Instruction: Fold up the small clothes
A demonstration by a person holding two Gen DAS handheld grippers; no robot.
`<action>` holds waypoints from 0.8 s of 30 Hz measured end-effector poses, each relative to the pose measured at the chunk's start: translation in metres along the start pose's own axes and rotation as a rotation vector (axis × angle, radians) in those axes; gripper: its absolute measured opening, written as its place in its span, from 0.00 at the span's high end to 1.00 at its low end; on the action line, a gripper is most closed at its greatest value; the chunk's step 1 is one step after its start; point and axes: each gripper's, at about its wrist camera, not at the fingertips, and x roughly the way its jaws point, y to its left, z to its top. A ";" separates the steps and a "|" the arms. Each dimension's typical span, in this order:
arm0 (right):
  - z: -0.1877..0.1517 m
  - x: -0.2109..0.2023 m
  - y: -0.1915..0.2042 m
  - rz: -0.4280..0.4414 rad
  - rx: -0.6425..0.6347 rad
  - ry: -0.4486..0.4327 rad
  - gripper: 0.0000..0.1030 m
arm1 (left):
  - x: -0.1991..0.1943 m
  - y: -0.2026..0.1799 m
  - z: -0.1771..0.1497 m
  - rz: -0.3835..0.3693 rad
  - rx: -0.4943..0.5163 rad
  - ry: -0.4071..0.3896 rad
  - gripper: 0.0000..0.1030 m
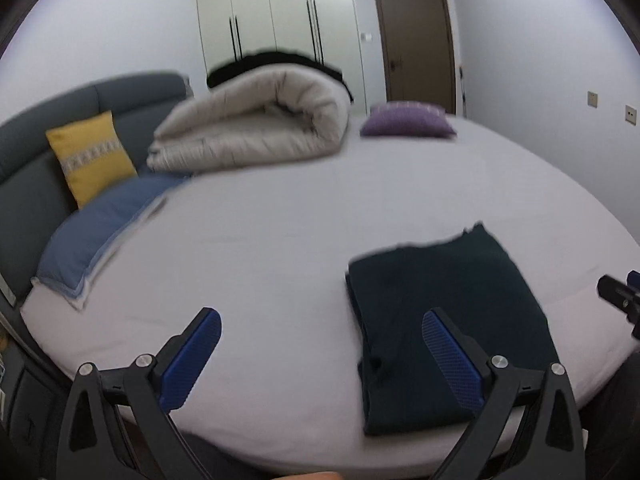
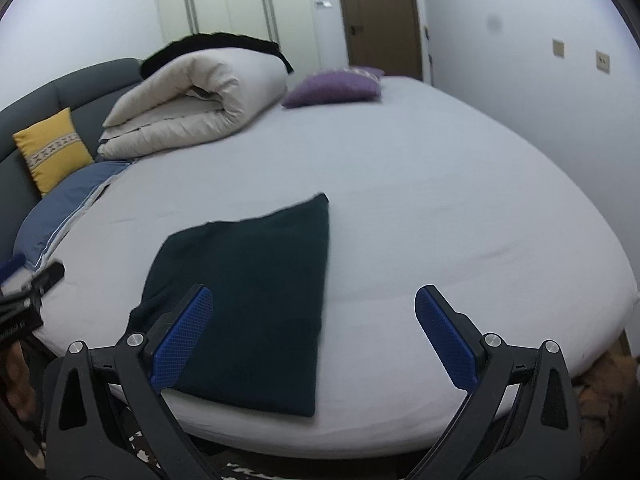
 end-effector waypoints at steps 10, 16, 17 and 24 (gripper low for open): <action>-0.010 0.023 0.007 -0.105 -0.039 0.072 0.00 | 0.019 -0.009 -0.021 0.001 0.020 0.070 0.00; -0.014 0.034 0.011 -0.114 -0.045 0.099 0.00 | 0.030 -0.008 -0.028 -0.006 0.016 0.103 0.00; -0.015 0.035 0.013 -0.122 -0.053 0.095 0.00 | 0.031 -0.008 -0.030 -0.007 0.016 0.111 0.00; -0.015 0.041 0.014 -0.131 -0.054 0.103 0.00 | 0.041 -0.006 -0.035 -0.013 0.000 0.145 0.00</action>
